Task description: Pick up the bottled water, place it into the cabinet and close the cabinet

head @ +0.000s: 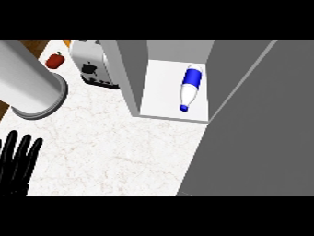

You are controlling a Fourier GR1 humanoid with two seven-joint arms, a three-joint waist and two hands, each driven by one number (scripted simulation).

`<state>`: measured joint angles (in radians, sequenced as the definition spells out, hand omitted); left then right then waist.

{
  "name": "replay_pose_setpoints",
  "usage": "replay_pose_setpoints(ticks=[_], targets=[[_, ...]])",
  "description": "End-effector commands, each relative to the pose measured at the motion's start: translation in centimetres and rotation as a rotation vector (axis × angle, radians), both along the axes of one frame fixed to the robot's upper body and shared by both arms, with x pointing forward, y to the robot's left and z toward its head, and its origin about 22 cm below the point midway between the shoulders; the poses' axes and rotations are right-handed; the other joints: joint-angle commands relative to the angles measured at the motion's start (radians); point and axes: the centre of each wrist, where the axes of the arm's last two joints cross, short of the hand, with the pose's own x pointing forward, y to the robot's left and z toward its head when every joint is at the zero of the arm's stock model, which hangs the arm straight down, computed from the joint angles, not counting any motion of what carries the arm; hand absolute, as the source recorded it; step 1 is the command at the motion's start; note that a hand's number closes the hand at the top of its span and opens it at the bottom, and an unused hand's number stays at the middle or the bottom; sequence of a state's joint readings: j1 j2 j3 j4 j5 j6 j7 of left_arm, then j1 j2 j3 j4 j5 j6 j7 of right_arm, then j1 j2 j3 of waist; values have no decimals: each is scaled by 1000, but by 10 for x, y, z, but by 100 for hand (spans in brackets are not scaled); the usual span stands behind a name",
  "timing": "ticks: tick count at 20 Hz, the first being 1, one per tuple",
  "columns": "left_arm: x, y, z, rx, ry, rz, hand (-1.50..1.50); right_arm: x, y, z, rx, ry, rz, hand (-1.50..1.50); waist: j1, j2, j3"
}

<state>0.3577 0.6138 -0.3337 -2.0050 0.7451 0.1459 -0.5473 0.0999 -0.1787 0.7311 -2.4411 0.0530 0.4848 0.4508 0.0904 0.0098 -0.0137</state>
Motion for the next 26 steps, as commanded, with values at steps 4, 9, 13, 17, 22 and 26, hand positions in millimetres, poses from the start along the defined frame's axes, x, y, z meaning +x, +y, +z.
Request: replay_pose_setpoints(ticks=[4, 9, 13, 17, 22, 26], targets=[[3, 7, 5, 17, -22, -16, -150, 15, 40, -11, 145, 172, -3, 150, 30, 18, 0], [3, 4, 8, 10, -43, -79, -150, 13, 46, -37, 102, 419, 195, 150, 88, 46, -1], [7, 8, 10, 11, -41, -76, -150, 27, 49, -41, 154, 490, 204, 150, 85, 43, 1], [2, 16, 8, 25, -30, -35, -150, 37, 22, -36, 296, 498, -18, 150, 48, 29, 3], [-1, 14, 4, 4, -24, -30, -150, 44, 4, -42, 364, 496, -197, 150, 16, 30, 3], [-2, 15, 5, -3, -22, -36, -150, 53, -2, -45, 420, 512, -290, 150, 15, 29, 4]])
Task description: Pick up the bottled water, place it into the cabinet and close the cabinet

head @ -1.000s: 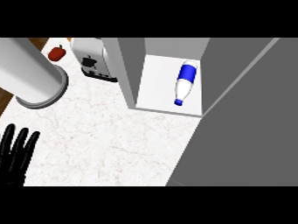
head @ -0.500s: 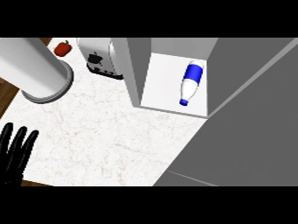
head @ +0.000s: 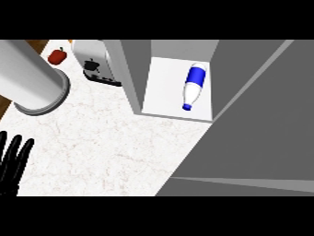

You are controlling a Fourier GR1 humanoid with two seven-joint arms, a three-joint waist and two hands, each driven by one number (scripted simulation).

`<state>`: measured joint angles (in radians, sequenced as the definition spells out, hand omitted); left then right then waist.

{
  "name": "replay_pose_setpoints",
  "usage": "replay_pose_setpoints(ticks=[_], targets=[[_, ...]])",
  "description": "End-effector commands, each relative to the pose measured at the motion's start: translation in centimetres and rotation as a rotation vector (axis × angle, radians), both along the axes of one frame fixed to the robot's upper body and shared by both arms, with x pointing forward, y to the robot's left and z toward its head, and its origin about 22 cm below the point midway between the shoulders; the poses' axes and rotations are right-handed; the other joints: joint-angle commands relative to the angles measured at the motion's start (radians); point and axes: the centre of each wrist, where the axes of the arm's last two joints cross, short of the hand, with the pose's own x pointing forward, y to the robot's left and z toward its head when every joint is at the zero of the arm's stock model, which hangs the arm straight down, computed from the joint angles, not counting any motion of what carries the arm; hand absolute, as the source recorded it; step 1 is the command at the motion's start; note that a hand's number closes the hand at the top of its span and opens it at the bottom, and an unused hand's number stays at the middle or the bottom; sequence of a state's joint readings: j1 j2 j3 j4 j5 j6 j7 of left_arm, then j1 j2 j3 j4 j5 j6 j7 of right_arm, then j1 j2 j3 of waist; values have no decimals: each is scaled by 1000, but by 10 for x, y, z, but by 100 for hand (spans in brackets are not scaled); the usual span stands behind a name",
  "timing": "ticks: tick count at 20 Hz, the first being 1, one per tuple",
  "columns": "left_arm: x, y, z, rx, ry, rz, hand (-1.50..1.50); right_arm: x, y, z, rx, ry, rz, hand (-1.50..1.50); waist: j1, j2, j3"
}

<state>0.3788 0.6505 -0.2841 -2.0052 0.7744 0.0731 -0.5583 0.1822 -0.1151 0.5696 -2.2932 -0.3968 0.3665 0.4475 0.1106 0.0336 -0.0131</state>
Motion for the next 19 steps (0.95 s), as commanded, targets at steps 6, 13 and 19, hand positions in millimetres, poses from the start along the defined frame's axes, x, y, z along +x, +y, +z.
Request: replay_pose_setpoints(ticks=[6, 13, 19], targets=[[3, 2, 1, -3, 1, -30, -150, 73, 12, -12, 63, 140, -373, 150, 27, 9, 6], [-1, 2, -2, -8, 15, -50, -150, 153, 47, 9, 64, 199, -498, 150, 40, -3, 10], [0, 8, -13, -26, 25, -36, -150, 213, 80, 32, 63, 231, -532, 150, 18, -8, 11]])
